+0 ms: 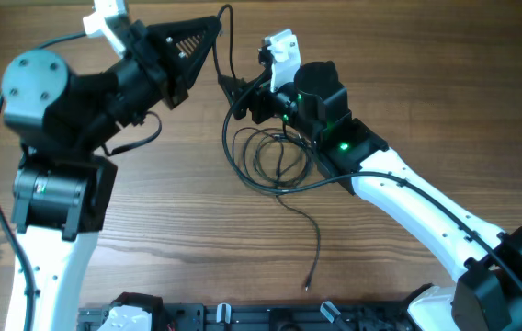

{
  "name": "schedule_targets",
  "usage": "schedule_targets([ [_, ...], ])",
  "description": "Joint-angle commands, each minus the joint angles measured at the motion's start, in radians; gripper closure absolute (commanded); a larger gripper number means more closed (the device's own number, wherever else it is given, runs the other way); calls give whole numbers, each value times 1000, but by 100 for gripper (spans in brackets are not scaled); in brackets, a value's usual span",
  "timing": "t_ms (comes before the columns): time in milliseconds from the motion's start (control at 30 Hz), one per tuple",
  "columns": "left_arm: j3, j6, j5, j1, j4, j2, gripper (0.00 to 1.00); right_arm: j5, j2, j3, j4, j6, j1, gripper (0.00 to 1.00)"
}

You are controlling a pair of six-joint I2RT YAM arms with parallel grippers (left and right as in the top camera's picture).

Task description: Untangle cables

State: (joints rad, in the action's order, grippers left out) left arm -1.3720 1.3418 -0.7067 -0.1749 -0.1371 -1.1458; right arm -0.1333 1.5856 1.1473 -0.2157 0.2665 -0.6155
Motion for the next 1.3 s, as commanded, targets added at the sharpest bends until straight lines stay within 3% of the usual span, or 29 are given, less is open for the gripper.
schedule_targets([
  [0,-24,5,-34,-5,5,20,96,-55,-23,17,-24,19,-2,44],
  [133,-23,-5,-33,-5,-3,6,96,-256,-23,17,17,32,-2,74],
  [300,-23,-121,-23,-5,-27,-39,92,-307,-23,16,137,32,-2,87],
  [500,-23,-410,141,-3,-239,-131,47,-178,-23,16,306,24,-1,91],
  [700,-23,-484,370,56,-423,-177,49,-178,-26,17,367,29,13,96],
  [867,-23,-527,387,142,-531,-176,52,-182,-65,27,446,161,111,96],
  [1100,-23,-528,387,229,-663,-176,57,-138,-103,130,943,111,383,96],
  [1267,-23,-554,386,229,-692,-176,62,-130,-103,256,1113,100,625,96],
])
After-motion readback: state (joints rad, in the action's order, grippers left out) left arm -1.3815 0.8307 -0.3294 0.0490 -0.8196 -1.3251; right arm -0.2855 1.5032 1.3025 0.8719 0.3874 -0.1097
